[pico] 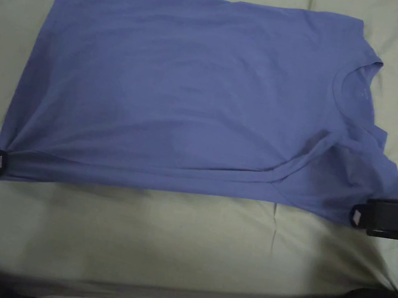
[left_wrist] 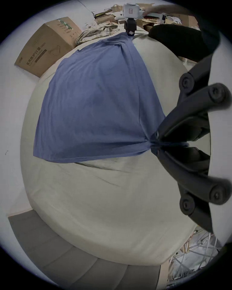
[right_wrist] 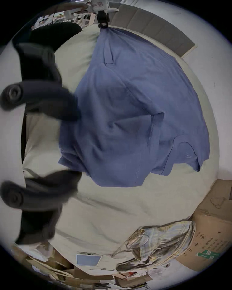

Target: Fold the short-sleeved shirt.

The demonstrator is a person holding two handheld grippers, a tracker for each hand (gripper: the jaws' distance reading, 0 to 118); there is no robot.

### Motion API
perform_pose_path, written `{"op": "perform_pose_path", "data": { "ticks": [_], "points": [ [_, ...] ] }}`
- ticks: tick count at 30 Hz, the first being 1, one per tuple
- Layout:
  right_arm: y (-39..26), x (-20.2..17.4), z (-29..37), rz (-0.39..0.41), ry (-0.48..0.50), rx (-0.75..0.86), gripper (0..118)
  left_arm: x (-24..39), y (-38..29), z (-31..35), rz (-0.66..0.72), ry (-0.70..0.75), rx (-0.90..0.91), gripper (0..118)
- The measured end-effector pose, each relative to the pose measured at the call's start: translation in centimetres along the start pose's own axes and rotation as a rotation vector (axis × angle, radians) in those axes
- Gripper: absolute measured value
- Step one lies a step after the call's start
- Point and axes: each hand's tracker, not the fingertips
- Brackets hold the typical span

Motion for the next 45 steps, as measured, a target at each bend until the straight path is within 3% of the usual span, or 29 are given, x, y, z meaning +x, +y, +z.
{"op": "perform_pose_path", "data": {
  "ticks": [1,2,8,15,21,25,29,32,33,35,37,38,39,45],
  "points": [
    [-0.1,0.1,0.1,0.002,0.001,-0.003,27,0.0,0.1,0.1,0.001,-0.001,0.002,3],
    [0.0,0.3,0.1,0.0,0.012,-0.009,7,-0.2,0.2,0.2,0.006,-0.005,0.004,3],
    [-0.8,0.6,1.4,-0.016,0.038,0.039,5,-0.9,0.3,1.2,0.043,-0.028,0.031,3],
    [-0.5,2.9,5.2,-0.153,0.183,0.183,5,-2.0,1.2,2.8,0.117,-0.097,0.079,3],
    [5.7,4.8,7.7,-0.228,0.272,0.23,5,-4.3,7.9,3.4,0.248,-0.241,0.203,3],
    [11.7,6.8,4.0,-0.287,0.339,0.17,5,-4.5,14.5,-0.6,0.2,-0.209,0.172,3],
    [15.6,7.9,-1.9,-0.369,0.304,0.074,5,-4.4,19.7,-6.8,0.208,-0.184,0.106,3],
    [17.2,7.6,-5.0,-0.359,0.261,0.05,5,-4.4,21.2,-10.2,0.247,-0.194,0.05,6],
    [17.5,7.4,-5.6,-0.348,0.246,0.057,7,-4.4,21.5,-11.2,0.253,-0.193,0.04,12],
    [17.6,7.0,-6.2,-0.333,0.179,0.072,43,-4.6,21.6,-12.1,0.273,-0.169,0.035,47],
    [17.4,6.5,-6.2,-0.337,0.146,0.107,86,-4.6,21.4,-12.1,0.273,-0.15,0.035,99],
    [17.1,6.2,-5.9,-0.348,0.134,0.127,87,-4.5,21.1,-11.8,0.268,-0.151,0.046,113],
    [16.8,5.9,-5.3,-0.347,0.11,0.165,87,-4.4,20.8,-11.2,0.245,-0.16,0.075,117],
    [13.5,2.2,0.3,-0.236,0.069,0.334,87,-2.1,16.6,-5.3,0.089,-0.063,0.204,116]
  ]
}}
